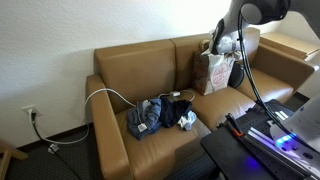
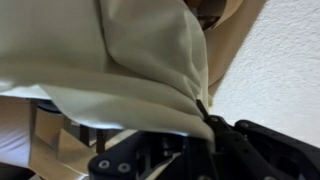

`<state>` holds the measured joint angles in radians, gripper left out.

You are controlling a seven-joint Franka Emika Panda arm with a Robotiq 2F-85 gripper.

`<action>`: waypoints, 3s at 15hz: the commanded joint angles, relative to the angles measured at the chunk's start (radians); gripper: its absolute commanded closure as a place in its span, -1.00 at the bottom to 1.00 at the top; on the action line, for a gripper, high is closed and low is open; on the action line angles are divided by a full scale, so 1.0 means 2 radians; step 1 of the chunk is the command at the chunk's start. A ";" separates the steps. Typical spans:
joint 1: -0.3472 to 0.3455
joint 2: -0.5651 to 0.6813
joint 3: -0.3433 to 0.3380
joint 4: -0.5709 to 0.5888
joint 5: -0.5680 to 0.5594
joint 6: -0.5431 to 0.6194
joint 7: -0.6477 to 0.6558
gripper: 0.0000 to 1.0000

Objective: Place the white fabric and the black fabric in the bag

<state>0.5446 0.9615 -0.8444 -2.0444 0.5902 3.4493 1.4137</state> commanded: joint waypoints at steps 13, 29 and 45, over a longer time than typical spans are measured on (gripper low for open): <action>-0.333 -0.189 0.347 -0.022 -0.107 -0.022 -0.090 -0.89; -0.137 0.109 0.035 0.218 0.086 -0.188 0.067 0.79; -0.431 -0.064 0.348 0.260 -0.045 -0.505 -0.034 -0.46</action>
<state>-0.2607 0.8549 -0.2340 -1.4919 0.4797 2.5290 1.3981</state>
